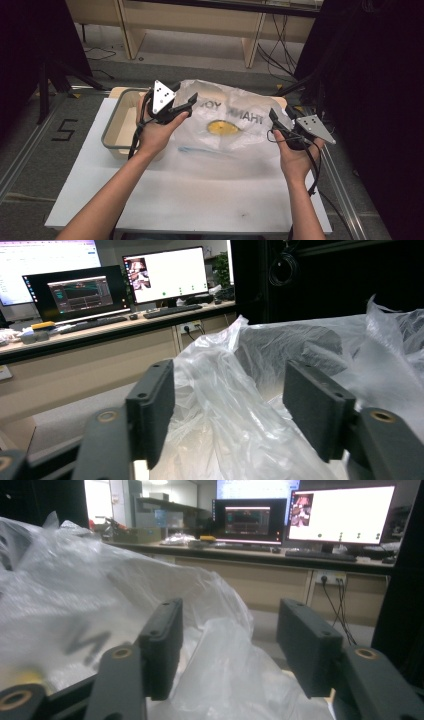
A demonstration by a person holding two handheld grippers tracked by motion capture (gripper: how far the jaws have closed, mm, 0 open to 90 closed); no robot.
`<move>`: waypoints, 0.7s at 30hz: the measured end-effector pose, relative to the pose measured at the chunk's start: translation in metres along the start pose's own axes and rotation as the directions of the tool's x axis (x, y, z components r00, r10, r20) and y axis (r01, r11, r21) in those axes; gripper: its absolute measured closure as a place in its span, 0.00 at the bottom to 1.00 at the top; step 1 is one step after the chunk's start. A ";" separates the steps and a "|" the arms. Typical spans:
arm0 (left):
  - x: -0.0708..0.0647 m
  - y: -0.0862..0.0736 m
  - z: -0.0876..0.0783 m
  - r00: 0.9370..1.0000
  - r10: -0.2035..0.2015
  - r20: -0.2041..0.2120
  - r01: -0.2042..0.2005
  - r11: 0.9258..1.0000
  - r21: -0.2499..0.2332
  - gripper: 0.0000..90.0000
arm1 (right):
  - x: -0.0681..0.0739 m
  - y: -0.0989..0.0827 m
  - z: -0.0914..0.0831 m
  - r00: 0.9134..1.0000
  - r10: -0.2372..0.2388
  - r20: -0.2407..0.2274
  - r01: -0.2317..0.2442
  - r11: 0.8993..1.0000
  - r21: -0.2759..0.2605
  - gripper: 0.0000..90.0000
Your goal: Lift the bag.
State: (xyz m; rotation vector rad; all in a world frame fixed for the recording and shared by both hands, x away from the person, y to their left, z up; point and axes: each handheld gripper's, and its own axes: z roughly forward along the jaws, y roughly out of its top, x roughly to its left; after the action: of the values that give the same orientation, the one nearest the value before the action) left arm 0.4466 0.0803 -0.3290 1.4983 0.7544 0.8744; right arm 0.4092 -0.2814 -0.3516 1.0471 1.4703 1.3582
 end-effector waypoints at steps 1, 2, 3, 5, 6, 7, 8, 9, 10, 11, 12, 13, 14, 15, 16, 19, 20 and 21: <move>-0.001 0.000 -0.001 1.000 -0.004 0.000 0.004 1.000 0.003 0.38 | 0.000 0.001 0.000 1.000 -0.005 0.000 0.005 1.000 -0.005 0.46; -0.001 0.001 -0.001 1.000 -0.002 0.003 0.002 1.000 0.006 0.36 | 0.001 0.002 0.000 1.000 -0.006 -0.004 0.006 1.000 -0.007 0.45; -0.001 0.001 -0.003 1.000 0.003 0.002 -0.003 1.000 0.015 0.35 | 0.001 0.002 -0.001 1.000 -0.008 -0.012 0.008 1.000 -0.006 0.43; -0.003 0.001 -0.006 1.000 0.011 0.005 -0.012 0.999 0.031 0.33 | 0.002 0.002 -0.001 1.000 -0.019 -0.021 0.019 1.000 -0.004 0.40; -0.003 0.002 -0.008 1.000 0.015 0.005 -0.016 0.999 0.035 0.32 | 0.002 0.003 -0.002 0.999 -0.023 -0.024 0.022 1.000 -0.003 0.39; -0.003 0.002 -0.009 1.000 0.019 0.008 -0.019 0.999 0.036 0.32 | 0.002 0.003 -0.003 0.999 -0.023 -0.025 0.023 1.000 -0.006 0.38; -0.003 0.003 -0.012 1.000 0.018 0.009 -0.019 0.999 0.037 0.31 | 0.002 0.003 -0.004 0.999 -0.025 -0.028 0.025 1.000 -0.008 0.37; -0.003 0.003 -0.015 1.000 0.021 0.014 -0.022 0.999 0.042 0.31 | 0.001 0.004 -0.006 0.999 -0.027 -0.031 0.027 1.000 -0.005 0.36; -0.003 0.004 -0.017 1.000 0.019 0.018 -0.020 0.999 0.046 0.30 | 0.001 0.004 -0.008 0.999 -0.027 -0.038 0.027 1.000 -0.007 0.35; -0.003 0.004 -0.020 1.000 0.018 0.023 -0.019 0.999 0.047 0.29 | 0.000 0.005 -0.010 0.999 -0.028 -0.045 0.028 1.000 -0.003 0.33; -0.003 0.004 -0.023 1.000 0.021 0.023 -0.022 0.999 0.047 0.29 | -0.001 0.005 -0.012 0.998 -0.035 -0.049 0.035 0.999 0.002 0.32; -0.004 0.004 -0.026 0.999 0.022 0.027 -0.024 0.999 0.049 0.28 | -0.001 0.005 -0.015 0.998 -0.043 -0.052 0.044 0.999 0.004 0.32; -0.005 0.003 -0.029 0.999 0.023 0.035 -0.025 0.998 0.056 0.28 | -0.002 0.005 -0.017 0.997 -0.048 -0.058 0.049 0.999 0.007 0.31; -0.005 0.003 -0.032 0.999 0.029 0.038 -0.031 0.998 0.061 0.27 | -0.002 0.005 -0.019 0.997 -0.054 -0.063 0.055 0.998 0.014 0.31; -0.006 0.002 -0.034 0.999 0.034 0.041 -0.036 0.997 0.066 0.27 | -0.002 0.005 -0.022 0.996 -0.064 -0.066 0.066 0.998 0.021 0.30; -0.009 0.000 -0.037 0.998 0.041 0.054 -0.045 0.996 0.081 0.27 | -0.003 0.003 -0.026 0.995 -0.073 -0.071 0.076 0.997 0.031 0.30; -0.010 -0.001 -0.036 0.997 0.043 0.057 -0.048 0.995 0.088 0.27 | -0.003 0.002 -0.026 0.994 -0.076 -0.075 0.079 0.996 0.042 0.30; -0.010 -0.002 -0.035 0.997 0.040 0.059 -0.045 0.994 0.100 0.27 | -0.003 0.001 -0.025 0.994 -0.082 -0.076 0.086 0.995 0.057 0.31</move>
State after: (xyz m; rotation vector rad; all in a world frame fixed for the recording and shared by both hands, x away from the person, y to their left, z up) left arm 0.4116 0.0892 -0.3311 1.6271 0.7365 0.8326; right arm 0.3859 -0.2909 -0.3497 0.9708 1.6008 1.3125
